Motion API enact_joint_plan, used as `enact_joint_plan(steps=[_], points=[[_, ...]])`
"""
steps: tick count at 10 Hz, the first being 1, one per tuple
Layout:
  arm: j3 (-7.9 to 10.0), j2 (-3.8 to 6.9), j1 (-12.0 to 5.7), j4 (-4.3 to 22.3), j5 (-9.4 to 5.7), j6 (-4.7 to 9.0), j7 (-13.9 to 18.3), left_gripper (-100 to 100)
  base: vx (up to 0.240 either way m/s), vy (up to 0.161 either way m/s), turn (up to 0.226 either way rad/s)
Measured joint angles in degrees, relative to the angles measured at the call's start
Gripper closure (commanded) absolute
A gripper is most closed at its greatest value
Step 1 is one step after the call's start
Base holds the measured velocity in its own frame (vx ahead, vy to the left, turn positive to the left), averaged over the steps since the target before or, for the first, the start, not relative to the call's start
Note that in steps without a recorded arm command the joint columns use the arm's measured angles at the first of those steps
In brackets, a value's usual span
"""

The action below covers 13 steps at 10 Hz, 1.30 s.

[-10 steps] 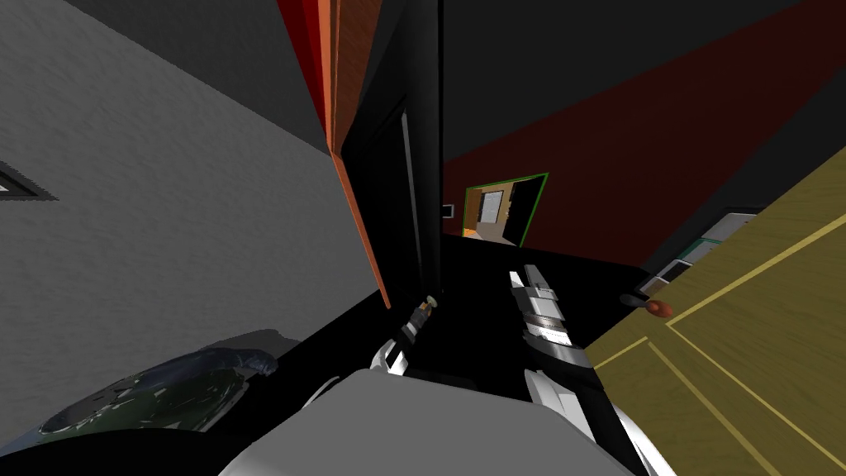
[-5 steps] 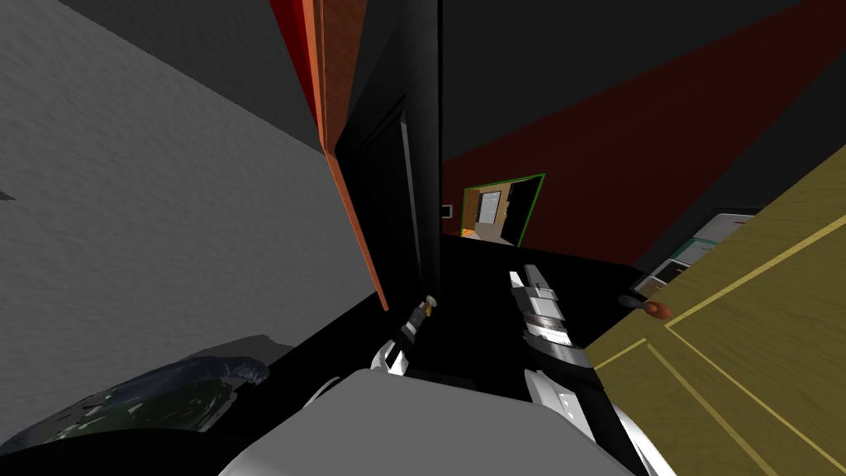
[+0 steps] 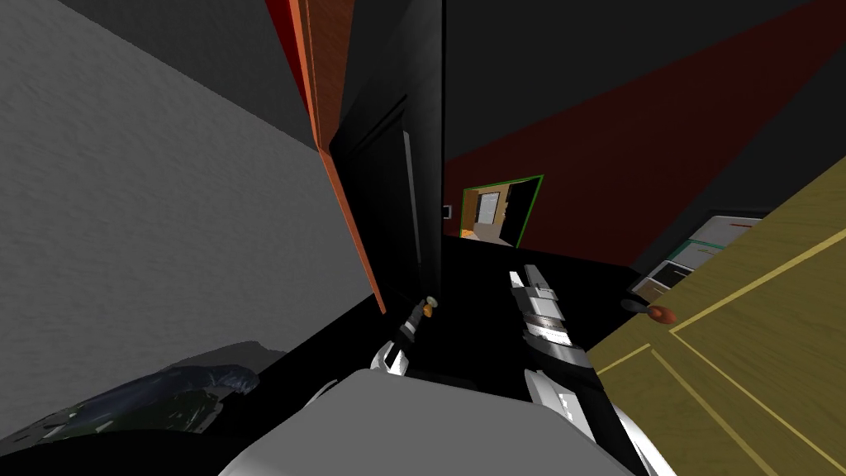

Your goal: Push the door open

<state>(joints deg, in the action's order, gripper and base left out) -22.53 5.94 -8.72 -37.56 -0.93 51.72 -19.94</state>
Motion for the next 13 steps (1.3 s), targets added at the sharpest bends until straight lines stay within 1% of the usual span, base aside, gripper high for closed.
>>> enact_joint_plan(steps=[1, 2, 3, 4, 6, 7, 8, 9, 10, 11, 12, 13], points=[[0.0, -0.03, 0.2, -0.3, -0.74, -0.01, 1.5, -100, -0.002, -0.034, 0.035], [0.02, 0.46, 0.3, -0.6, -0.54, -0.07, 1.1, -100, -0.041, -0.033, 0.061], [0.08, 0.84, 0.13, 0.1, -0.15, 0.52, -0.3, -100, -0.05, -0.034, 0.046], [0.14, 1.31, 0.27, 0.1, 0.2, 0.94, -1.7, -100, -0.036, -0.036, 0.037], [0.11, 2.51, 0.85, -0.4, 1.06, 1.31, -4.7, -100, -0.042, -0.05, 0.059], [0.17, 3.1, 0.71, -0.1, 1.5, 1.7, -6.3, -100, -0.038, -0.036, 0.015], [0.19, 3.38, 0.73, 0.1, 1.72, 2.04, -7.4, -100, -0.034, -0.027, 0.027], [0.18, 3.9, 0.98, -0.1, 2.07, 2.19, -8.8, -100, -0.051, -0.041, 0.06], [0.23, 4.46, 1.0, 0.3, 2.54, 2.74, -10.4, -100, -0.035, -0.034, 0.027], [0.27, 4.75, 0.95, 0.6, 2.77, 3.11, -11.6, -100, -0.033, -0.037, 0.046], [0.28, 5.24, 1.2, 0.3, 3.16, 3.25, -13.2, -100, -0.049, -0.055, 0.064], [0.35, 5.85, 0.99, 1.1, 3.65, 3.95, -14.9, -100, -0.038, -0.04, 0.021]])
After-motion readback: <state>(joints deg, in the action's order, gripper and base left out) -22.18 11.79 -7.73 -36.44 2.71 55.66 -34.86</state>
